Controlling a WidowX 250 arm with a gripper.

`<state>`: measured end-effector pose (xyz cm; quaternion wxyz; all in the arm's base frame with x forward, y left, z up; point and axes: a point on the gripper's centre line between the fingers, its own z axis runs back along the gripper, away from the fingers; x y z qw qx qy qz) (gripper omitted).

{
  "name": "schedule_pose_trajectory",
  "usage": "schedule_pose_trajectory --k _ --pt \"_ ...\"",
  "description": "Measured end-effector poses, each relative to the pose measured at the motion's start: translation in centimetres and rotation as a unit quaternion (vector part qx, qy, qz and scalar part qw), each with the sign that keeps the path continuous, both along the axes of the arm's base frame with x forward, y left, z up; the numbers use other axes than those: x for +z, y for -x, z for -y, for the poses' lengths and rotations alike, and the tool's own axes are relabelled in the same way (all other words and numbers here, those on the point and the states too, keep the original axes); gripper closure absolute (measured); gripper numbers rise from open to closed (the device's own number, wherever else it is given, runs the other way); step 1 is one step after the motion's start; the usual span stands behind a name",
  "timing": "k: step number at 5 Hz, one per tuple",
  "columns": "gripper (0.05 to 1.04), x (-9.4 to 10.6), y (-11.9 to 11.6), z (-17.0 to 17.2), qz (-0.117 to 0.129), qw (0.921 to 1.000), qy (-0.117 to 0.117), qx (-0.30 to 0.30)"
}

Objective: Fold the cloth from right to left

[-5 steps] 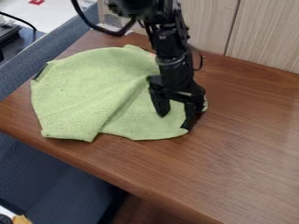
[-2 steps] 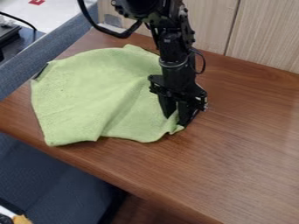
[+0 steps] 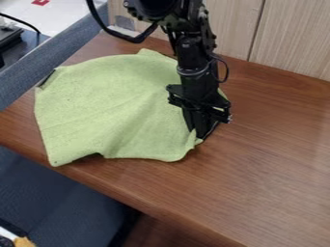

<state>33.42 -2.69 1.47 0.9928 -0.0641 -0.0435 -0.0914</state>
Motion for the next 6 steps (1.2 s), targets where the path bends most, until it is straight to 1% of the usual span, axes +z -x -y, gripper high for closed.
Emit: schedule_pose_trajectory --k 1,2,3,4,5,6 --pt "1.026 0.1 0.4 -0.6 -0.012 0.9998 0.000 -0.018" --pt "1.028 1.8 0.5 -2.1 -0.012 0.9998 0.008 -0.011" --pt "1.028 4.1 -0.5 -2.9 -0.015 0.9993 0.030 -0.016" --pt "1.028 6.4 -1.6 -5.4 -0.007 0.9989 0.045 -0.001" --pt "1.029 8.9 -2.5 -9.0 0.011 0.9984 0.047 0.031" --pt "1.029 8.6 -2.9 -13.4 -0.001 0.9959 0.047 0.077"
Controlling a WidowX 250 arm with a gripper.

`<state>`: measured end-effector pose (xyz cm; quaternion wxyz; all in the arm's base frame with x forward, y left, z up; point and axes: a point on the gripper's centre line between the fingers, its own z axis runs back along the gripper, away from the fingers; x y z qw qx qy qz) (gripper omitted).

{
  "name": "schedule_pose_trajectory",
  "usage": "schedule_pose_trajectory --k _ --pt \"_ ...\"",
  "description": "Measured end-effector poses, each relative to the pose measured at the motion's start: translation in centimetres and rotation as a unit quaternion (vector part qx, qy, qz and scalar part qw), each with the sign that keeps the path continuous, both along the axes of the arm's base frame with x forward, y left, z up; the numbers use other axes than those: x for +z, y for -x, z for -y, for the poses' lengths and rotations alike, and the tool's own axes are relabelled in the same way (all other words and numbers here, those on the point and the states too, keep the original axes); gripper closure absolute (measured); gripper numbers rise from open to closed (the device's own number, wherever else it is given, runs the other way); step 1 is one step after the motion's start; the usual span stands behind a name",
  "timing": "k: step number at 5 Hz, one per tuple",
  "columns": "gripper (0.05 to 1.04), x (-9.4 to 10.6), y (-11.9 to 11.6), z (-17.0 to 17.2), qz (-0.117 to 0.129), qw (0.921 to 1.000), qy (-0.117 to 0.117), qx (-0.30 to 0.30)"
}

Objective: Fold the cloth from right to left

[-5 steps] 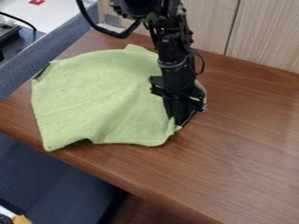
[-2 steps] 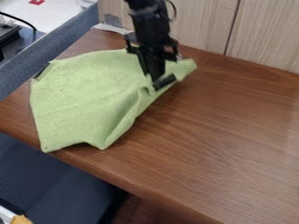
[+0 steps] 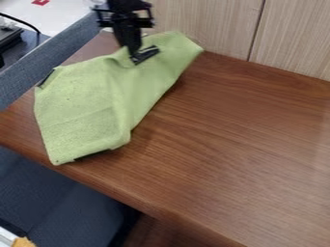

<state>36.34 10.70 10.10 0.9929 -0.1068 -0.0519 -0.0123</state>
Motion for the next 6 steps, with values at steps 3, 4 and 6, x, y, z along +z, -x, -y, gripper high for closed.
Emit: schedule_pose_trajectory --k 3,4,6 --pt "1.029 -5.4 1.1 -10.8 -0.079 0.9895 0.000 0.121" --pt "1.029 -7.2 1.4 -12.3 -0.104 0.9861 -0.004 0.130" --pt "0.866 -7.7 1.9 -13.6 -0.127 0.9817 -0.014 0.142"
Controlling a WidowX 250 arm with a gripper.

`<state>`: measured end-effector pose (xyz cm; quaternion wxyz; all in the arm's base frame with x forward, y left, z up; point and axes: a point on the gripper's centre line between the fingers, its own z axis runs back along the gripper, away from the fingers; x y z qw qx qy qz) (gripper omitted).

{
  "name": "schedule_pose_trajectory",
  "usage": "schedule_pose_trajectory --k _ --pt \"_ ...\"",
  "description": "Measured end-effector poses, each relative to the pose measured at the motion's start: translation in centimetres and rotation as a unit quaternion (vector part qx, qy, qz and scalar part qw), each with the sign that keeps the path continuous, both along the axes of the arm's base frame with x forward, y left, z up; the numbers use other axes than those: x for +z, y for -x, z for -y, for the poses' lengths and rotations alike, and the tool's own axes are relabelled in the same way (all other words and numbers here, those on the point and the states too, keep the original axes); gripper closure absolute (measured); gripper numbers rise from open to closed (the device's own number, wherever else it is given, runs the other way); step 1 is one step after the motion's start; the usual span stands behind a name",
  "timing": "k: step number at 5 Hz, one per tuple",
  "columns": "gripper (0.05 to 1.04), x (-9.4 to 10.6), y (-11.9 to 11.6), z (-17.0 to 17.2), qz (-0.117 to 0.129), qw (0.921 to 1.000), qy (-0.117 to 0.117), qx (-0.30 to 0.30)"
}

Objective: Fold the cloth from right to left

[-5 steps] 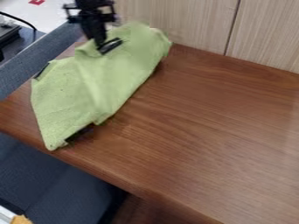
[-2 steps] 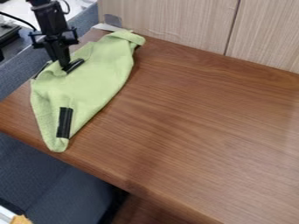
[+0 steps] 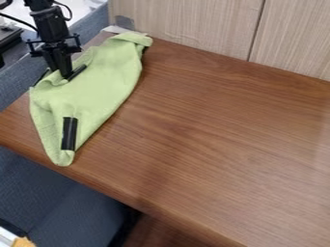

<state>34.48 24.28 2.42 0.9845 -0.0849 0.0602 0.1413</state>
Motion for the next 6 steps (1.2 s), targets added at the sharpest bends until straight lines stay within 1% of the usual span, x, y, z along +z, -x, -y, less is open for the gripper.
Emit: schedule_pose_trajectory --k 1,2,3,4,5,6 --pt "0.639 -0.1 0.0 -0.1 -0.001 1.0000 -0.006 -0.004" --pt "0.348 -0.1 0.0 0.3 -0.006 0.9998 -0.014 -0.012" --pt "0.106 1.2 -0.3 0.4 0.001 0.9995 -0.027 -0.018" --pt "0.079 3.2 -0.6 0.4 0.022 0.9990 -0.036 -0.017" --pt "0.083 5.3 -0.4 0.2 0.030 0.9980 -0.055 -0.009" --pt "0.083 7.2 -0.3 0.2 0.044 0.9970 -0.063 -0.012"
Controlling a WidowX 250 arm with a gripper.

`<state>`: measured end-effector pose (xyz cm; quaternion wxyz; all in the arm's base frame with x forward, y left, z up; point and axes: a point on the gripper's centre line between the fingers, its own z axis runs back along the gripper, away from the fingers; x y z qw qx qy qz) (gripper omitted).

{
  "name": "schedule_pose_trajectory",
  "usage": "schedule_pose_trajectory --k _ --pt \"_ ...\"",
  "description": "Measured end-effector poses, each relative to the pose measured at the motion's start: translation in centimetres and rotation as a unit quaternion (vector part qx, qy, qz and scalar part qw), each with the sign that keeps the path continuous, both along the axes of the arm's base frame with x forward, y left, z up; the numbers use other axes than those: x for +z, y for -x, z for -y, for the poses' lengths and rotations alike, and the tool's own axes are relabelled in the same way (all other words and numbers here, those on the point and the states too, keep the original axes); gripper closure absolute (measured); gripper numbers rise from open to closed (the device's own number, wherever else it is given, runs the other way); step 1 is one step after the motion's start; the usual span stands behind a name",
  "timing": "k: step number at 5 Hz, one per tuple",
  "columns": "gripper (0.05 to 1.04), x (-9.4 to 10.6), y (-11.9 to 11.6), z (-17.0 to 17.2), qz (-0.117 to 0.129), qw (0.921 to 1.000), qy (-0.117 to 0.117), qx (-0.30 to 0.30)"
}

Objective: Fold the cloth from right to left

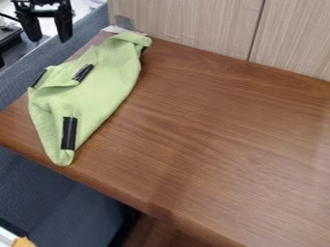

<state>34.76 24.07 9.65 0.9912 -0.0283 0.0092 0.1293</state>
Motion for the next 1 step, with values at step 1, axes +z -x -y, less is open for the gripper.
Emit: schedule_pose_trajectory --k 1 --pt "0.083 0.69 -0.16 -0.09 0.024 0.9996 0.010 -0.012"
